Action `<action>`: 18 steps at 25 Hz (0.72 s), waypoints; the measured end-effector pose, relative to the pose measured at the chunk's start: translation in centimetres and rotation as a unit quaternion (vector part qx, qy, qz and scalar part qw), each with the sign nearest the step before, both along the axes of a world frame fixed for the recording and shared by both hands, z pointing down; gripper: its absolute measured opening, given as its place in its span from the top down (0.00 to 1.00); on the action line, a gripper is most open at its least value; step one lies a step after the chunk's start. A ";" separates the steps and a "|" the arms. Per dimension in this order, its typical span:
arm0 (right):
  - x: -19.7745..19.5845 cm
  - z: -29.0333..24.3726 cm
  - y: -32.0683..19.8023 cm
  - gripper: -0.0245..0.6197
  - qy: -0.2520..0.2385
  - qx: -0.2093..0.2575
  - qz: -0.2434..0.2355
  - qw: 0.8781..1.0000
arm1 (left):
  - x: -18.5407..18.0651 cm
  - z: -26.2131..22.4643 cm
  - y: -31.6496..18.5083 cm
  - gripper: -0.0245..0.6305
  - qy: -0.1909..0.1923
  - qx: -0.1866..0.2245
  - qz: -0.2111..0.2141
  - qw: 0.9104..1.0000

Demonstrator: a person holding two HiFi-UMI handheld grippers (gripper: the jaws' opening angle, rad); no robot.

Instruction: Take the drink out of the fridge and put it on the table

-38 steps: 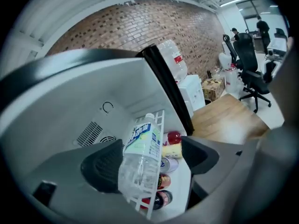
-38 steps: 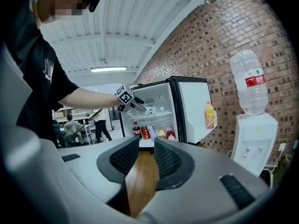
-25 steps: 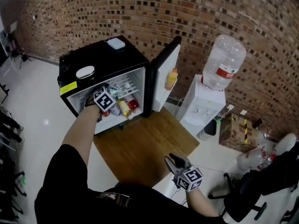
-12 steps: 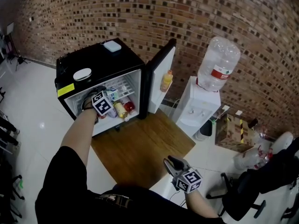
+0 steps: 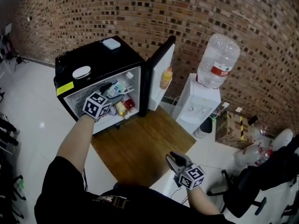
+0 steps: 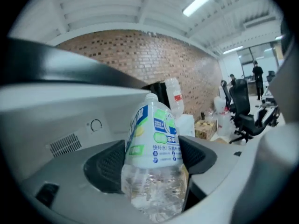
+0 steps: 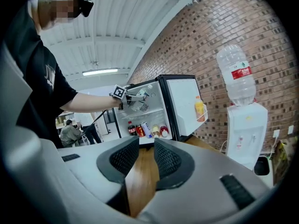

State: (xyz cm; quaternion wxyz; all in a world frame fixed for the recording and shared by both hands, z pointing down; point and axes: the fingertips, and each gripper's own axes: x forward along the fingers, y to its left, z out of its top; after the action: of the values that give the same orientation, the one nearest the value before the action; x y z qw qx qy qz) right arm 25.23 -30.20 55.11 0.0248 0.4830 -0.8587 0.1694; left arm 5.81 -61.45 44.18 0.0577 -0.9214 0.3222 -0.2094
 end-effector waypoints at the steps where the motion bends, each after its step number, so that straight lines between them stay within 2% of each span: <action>1: 0.1 -0.1 -0.2 0.78 -0.002 0.002 0.001 1.000 | 0.6 -0.2 1.2 0.42 0.028 -0.001 0.015 0.999; 5: 0.6 0.2 -1.2 0.78 -0.009 0.010 0.004 1.000 | 3.0 1.0 6.2 0.42 0.128 -0.019 0.071 0.989; 10: 0.8 2.0 -2.4 0.78 -0.026 0.014 0.010 1.000 | 5.7 5.7 12.0 0.42 0.229 -0.062 0.128 0.963; 14: 0.9 4.7 -3.2 0.78 -0.044 0.012 0.019 0.999 | 7.9 11.4 16.3 0.42 0.269 -0.108 0.165 0.943; 18: 0.1 6.9 -4.0 0.75 -0.064 0.019 0.016 0.998 | 9.9 16.8 19.7 0.42 0.281 -0.138 0.186 0.931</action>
State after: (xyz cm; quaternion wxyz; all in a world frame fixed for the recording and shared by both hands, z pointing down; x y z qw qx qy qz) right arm 25.28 -34.23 62.05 -0.0420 0.4856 -0.8535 0.1844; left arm 15.72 -41.74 60.98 -0.1251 -0.9849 0.1158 0.0305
